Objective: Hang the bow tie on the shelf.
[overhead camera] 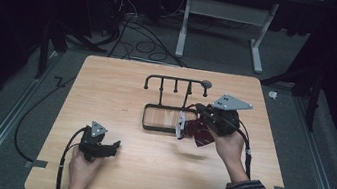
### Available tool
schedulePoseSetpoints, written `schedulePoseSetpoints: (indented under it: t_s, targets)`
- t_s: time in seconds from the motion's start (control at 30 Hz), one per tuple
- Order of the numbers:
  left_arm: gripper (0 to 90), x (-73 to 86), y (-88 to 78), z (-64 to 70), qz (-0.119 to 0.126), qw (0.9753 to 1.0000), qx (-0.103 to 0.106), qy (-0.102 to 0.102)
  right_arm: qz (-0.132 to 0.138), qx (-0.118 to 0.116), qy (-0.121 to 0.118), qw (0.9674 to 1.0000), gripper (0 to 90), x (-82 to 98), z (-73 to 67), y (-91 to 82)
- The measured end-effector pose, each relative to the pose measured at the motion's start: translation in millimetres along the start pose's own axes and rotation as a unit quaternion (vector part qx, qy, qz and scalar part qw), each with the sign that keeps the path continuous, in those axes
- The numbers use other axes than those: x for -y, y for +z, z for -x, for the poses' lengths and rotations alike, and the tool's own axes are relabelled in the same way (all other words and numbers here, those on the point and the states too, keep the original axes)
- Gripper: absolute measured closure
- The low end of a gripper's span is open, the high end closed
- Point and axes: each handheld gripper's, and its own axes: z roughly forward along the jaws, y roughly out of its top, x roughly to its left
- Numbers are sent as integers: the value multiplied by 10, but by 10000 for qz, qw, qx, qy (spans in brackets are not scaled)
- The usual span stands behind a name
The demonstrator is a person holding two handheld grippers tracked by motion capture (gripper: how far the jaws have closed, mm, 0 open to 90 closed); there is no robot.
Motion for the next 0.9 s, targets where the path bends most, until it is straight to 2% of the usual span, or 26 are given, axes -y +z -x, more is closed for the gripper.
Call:
schedulePoseSetpoints:
  t_s: [0.9]
  targets:
    - [201, 0, 0, 0, -1, 10000, 4, 0, 90, -210, 74, 9997, 900, -184, -106, 297]
